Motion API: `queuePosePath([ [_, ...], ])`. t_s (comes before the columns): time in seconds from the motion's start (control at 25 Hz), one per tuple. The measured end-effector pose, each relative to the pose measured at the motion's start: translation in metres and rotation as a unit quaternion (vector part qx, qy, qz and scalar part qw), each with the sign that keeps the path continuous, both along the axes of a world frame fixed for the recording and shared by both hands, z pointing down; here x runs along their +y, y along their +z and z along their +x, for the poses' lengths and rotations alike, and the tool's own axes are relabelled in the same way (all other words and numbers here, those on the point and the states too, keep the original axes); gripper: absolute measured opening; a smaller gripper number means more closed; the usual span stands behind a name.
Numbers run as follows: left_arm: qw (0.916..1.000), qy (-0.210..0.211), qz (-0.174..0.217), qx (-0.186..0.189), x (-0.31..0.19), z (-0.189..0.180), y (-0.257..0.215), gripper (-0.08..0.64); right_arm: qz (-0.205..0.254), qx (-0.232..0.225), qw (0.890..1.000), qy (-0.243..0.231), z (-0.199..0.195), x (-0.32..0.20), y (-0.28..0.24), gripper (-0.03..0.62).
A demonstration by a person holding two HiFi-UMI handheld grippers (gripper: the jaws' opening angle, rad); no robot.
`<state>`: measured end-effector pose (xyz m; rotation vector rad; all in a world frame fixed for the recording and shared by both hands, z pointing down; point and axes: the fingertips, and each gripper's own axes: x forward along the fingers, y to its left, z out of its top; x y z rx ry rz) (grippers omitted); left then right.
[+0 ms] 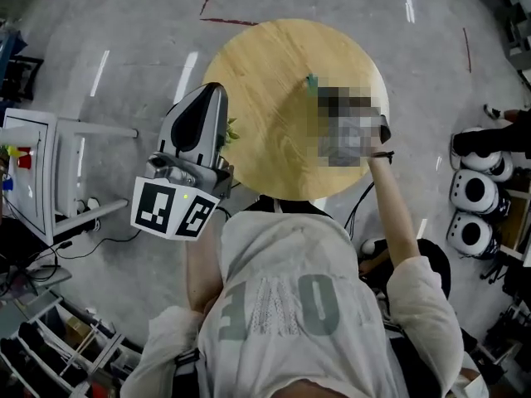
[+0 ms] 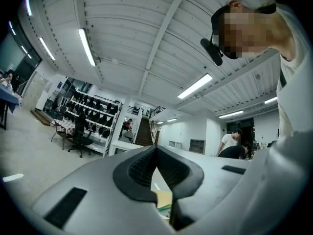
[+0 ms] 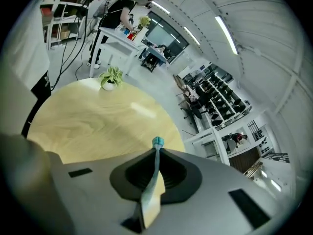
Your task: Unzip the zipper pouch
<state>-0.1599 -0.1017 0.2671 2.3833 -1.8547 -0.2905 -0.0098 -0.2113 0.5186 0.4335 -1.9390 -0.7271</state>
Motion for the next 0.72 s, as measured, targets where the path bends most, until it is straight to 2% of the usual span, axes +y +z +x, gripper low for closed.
queuePosePath([
  [0.2,0.9999,-0.008,-0.006,-0.003,0.000,0.001,0.005,0.026,-0.038,-0.024,0.999,0.014,-0.022,0.022,0.030,0.035],
  [0.44,0.9997,-0.017,-0.014,0.004,0.003,-0.005,0.017,0.026,-0.101,-0.062,0.992,0.041,-0.047,0.040,0.057,0.035],
  [0.72,0.9995,-0.023,-0.021,0.010,0.004,-0.011,0.024,0.026,-0.180,-0.056,0.981,0.043,-0.065,0.066,0.090,0.038],
])
